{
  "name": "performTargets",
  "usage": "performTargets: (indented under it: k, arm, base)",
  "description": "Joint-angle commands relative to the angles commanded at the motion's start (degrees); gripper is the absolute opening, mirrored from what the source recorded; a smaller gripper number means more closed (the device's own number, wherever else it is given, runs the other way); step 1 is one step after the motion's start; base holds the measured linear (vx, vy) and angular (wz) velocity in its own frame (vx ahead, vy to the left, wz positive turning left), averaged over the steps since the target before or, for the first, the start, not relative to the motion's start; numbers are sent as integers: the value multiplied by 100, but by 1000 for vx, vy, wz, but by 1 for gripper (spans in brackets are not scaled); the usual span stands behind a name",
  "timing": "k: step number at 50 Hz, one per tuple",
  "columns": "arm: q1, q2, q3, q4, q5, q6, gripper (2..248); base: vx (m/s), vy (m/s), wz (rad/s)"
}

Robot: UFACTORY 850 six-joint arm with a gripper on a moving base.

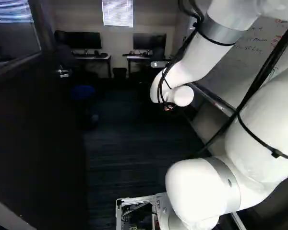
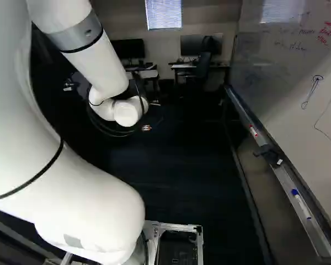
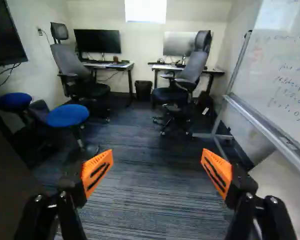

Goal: Open the door and move inside

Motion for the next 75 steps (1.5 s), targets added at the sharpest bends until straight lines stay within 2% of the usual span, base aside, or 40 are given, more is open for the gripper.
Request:
performTargets:
  k: [75]
  arm:
    - [0, 0, 0, 0, 0, 0, 247]
  base:
    - [215, 0, -12]
